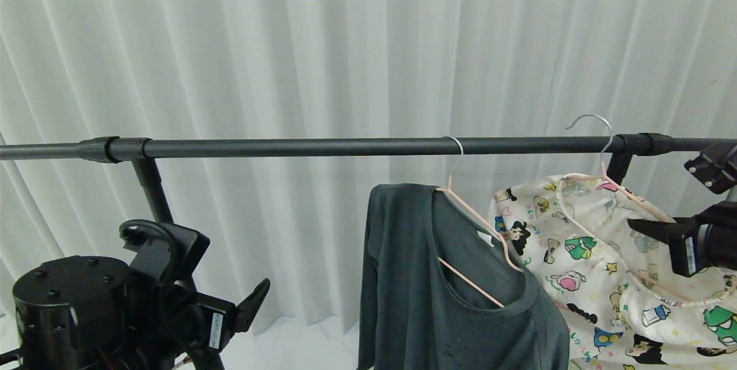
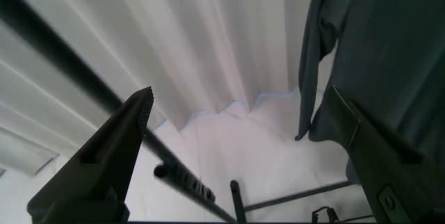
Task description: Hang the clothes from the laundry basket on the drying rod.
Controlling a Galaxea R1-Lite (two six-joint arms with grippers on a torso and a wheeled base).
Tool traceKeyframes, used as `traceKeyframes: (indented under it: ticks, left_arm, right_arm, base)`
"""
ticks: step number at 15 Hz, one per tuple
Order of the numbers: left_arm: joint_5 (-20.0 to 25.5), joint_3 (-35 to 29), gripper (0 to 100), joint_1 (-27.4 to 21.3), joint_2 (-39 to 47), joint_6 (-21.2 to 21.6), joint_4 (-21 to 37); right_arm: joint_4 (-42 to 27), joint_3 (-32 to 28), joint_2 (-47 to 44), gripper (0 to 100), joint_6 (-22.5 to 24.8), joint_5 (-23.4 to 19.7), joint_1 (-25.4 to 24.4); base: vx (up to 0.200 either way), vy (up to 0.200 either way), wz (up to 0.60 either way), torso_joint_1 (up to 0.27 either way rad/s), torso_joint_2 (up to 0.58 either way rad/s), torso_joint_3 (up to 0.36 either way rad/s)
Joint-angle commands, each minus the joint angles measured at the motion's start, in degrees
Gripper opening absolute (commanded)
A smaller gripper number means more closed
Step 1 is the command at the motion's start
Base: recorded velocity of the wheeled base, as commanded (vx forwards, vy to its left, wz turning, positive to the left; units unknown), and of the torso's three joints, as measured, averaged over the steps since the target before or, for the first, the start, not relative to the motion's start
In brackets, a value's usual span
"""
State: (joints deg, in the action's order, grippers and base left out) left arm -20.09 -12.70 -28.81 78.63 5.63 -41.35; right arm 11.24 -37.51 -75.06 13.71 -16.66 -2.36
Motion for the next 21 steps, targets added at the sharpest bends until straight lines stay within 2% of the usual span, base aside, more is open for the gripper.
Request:
traceKeyframes:
  ticks: [1,13,16,17,20,21]
  left_arm:
    - [0.0,0.0,100,-0.1,0.0,0.0,0.0]
    - [0.0,-0.5,100,-0.3,-0.3,0.3,0.0]
    - [0.0,-0.5,100,-0.3,-0.3,0.3,-0.1]
    - [0.0,-0.5,100,-0.3,-0.4,0.3,-0.1]
    - [-0.1,-0.4,100,0.1,-0.9,0.3,-0.1]
    - [-0.3,0.2,100,1.4,-1.8,0.3,-0.1]
  right_arm:
    - [1.3,-0.5,-3.6,0,0.0,0.1,-0.1]
    - [2.7,-1.2,-6.9,0,-1.1,3.6,-4.5]
    - [2.4,-1.2,-6.8,0,-2.2,7.3,-7.4]
    - [2.5,-1.2,-6.6,100,-3.6,8.2,-8.3]
    - [2.6,-1.1,-3.5,100,-5.5,8.7,-8.5]
    - [2.5,-0.8,-0.2,100,-7.5,8.7,-8.5]
  base:
    - [0.0,0.0,0.0,0.0,0.0,0.0]
    - [0.0,0.0,0.0,0.0,0.0,0.0]
    - [0.0,0.0,0.0,0.0,0.0,0.0]
    - [0.0,0.0,0.0,0.0,0.0,0.0]
    - [0.0,0.0,0.0,0.0,0.0,0.0]
    - [0.0,0.0,0.0,0.0,0.0,0.0]
